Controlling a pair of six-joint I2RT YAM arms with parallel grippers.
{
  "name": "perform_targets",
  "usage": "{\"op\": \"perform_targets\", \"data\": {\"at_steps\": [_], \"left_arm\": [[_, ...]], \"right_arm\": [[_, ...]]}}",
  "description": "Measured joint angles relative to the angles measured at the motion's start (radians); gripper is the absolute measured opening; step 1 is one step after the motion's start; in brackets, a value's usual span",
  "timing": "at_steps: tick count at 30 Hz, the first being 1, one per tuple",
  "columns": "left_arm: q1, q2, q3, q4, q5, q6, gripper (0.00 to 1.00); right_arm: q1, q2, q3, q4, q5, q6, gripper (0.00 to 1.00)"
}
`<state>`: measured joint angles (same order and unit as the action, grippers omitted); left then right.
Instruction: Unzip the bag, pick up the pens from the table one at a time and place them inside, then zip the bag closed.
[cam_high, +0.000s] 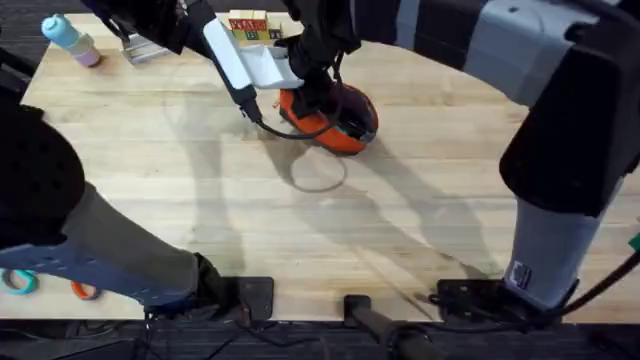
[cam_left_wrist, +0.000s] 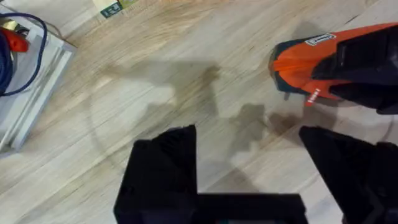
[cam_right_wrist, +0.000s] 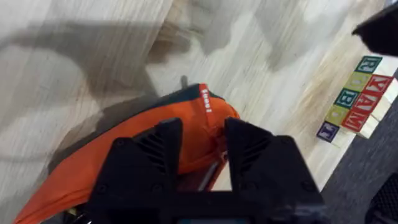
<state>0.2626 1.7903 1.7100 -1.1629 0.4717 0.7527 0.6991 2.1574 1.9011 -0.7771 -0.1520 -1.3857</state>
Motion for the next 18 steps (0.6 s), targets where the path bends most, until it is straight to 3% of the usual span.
{"op": "perform_targets", "data": {"at_steps": [3, 18], "left_arm": [[0.0, 0.0, 0.0, 0.0, 0.0, 0.0, 0.993], [0.0, 0.0, 0.0, 0.0, 0.0, 0.0, 0.993]], "right_arm": [[0.0, 0.0, 0.0, 0.001, 0.0, -0.001, 0.327], [0.0, 0.001, 0.0, 0.05, 0.003, -0.002, 0.309]]}}
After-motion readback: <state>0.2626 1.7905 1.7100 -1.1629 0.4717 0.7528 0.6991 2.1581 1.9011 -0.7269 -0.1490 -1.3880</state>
